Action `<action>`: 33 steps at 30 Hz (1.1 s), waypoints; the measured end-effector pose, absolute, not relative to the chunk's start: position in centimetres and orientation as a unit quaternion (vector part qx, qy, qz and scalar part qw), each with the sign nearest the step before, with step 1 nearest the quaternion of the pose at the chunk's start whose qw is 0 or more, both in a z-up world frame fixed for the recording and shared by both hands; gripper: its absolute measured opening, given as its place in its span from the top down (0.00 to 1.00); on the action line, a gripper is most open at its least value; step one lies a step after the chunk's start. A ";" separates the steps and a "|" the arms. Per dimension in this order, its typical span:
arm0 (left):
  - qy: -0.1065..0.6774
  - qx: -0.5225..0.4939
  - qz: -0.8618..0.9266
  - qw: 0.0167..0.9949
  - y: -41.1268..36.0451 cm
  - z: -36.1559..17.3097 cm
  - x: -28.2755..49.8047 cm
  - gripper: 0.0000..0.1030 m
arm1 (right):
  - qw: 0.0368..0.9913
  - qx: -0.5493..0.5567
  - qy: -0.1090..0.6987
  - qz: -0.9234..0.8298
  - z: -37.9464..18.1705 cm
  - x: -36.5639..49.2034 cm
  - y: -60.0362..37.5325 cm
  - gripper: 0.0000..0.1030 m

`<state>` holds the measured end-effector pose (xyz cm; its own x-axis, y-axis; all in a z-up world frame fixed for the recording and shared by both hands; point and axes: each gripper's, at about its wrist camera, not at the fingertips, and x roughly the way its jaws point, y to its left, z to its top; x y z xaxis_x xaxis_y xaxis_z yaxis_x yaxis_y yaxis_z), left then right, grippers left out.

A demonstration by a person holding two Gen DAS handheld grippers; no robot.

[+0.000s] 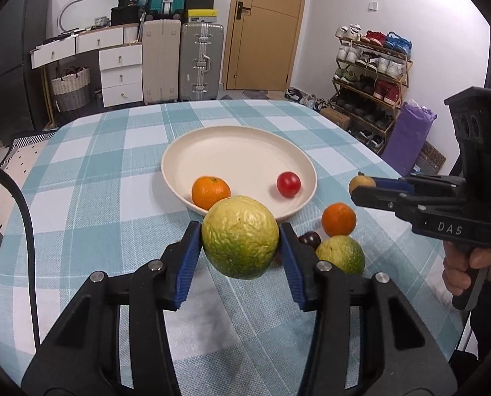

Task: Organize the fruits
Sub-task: 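Carry the pear in the right tool while the left carries the green citrus over the plate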

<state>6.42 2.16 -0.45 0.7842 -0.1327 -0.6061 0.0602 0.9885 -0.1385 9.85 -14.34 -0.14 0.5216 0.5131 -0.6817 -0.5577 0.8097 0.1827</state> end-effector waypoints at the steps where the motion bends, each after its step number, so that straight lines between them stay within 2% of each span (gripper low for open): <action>1: 0.320 -0.056 -0.049 0.945 2.3 -0.1 6.5 0.57 | 0.872 -0.030 0.379 0.309 0.0 9.9 -14.2 0.73; 14: 0.300 -0.066 -0.051 0.950 2.3 2.0 9.0 0.57 | 0.875 -0.012 0.367 0.314 1.7 12.3 -13.2 0.73; 33: 0.327 -0.045 -0.053 0.942 -0.1 -0.6 15.6 0.57 | 0.872 -0.007 0.389 0.298 -0.1 17.2 -12.2 0.73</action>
